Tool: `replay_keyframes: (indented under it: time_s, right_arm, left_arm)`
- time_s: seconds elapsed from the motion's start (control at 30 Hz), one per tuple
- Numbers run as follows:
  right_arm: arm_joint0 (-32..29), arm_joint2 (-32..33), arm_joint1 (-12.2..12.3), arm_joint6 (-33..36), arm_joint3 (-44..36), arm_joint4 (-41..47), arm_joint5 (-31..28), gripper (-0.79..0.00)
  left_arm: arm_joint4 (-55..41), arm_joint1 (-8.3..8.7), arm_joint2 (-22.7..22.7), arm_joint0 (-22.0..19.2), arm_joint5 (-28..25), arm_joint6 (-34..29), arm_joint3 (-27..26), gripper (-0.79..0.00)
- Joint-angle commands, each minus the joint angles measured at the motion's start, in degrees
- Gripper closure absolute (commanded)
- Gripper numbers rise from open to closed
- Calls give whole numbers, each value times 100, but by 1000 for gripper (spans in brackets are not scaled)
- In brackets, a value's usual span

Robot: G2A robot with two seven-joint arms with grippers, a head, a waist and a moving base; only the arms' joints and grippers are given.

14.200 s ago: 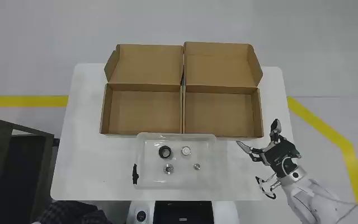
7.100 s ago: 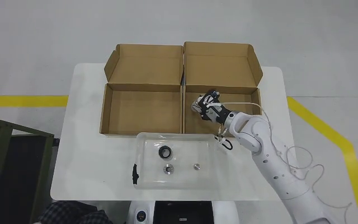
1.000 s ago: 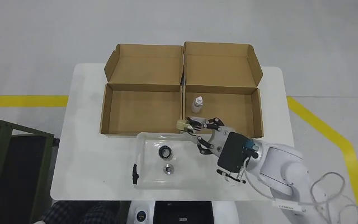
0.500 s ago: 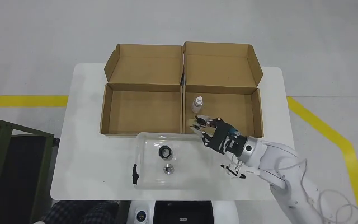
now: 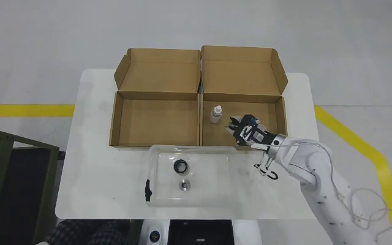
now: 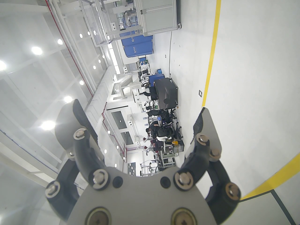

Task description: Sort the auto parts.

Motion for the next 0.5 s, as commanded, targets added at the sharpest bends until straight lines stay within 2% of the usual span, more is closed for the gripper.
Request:
replay_keyframes:
  time_s: [0.0,0.2,0.47]
  right_arm:
    - [191,-115,-12,239,144,-105,-47,0]
    - [781,-426,-68,773,647,-83,-129,0]
    - [1402,-923,-186,1068,1467,-16,-83,0]
  left_arm:
    - [0,0,0,0,0,0,0,-785]
    - [0,0,0,0,0,0,0,-785]
    - [0,0,0,0,0,0,0,-785]
